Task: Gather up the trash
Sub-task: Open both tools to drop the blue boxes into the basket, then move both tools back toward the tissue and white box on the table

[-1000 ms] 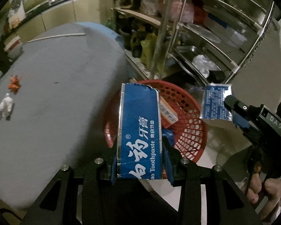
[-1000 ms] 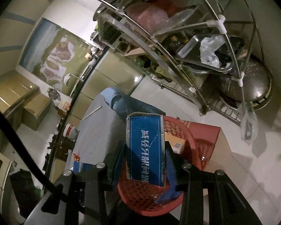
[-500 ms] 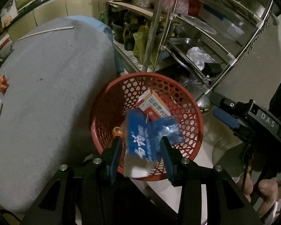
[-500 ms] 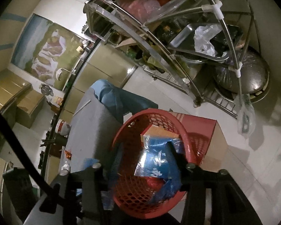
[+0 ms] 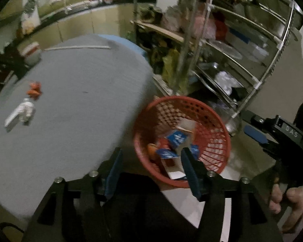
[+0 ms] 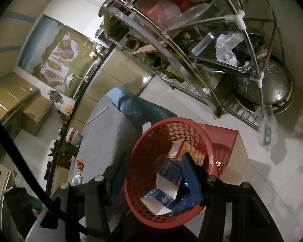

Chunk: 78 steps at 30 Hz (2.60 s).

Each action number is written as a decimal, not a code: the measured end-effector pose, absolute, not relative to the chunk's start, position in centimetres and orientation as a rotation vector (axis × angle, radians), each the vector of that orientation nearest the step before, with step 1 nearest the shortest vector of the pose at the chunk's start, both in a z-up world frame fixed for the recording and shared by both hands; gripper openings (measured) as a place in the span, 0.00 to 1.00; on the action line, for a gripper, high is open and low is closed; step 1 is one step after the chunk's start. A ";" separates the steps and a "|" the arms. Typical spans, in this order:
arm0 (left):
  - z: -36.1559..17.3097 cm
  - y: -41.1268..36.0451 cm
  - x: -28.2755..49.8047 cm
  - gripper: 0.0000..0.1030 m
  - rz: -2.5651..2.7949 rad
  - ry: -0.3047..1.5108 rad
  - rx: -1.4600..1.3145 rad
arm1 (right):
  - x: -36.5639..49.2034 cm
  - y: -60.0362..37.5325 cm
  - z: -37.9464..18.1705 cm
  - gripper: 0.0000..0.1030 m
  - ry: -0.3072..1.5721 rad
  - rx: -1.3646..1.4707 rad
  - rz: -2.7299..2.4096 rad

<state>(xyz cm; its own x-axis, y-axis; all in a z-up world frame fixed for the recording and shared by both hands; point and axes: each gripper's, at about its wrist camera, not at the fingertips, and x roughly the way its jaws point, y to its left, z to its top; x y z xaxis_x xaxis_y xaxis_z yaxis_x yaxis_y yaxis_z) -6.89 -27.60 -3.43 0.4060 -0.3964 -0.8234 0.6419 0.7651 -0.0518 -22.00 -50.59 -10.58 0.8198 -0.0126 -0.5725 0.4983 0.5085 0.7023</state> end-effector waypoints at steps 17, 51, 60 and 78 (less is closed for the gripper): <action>-3.4 -17.2 -7.9 0.62 -0.423 0.835 0.272 | -22.2 -45.2 -7.1 0.57 0.565 0.837 -0.245; -3.6 -16.9 -8.7 0.62 -0.280 0.859 0.270 | -25.0 -41.8 -7.0 0.57 0.546 0.612 -0.192; -4.6 -16.5 -8.2 0.62 -0.269 0.872 0.275 | -25.2 -43.0 -7.2 0.57 0.522 0.645 -0.205; -6.1 -5.7 -1.3 0.62 -0.028 0.867 0.127 | -16.7 -37.8 -6.9 0.57 0.616 0.516 -0.070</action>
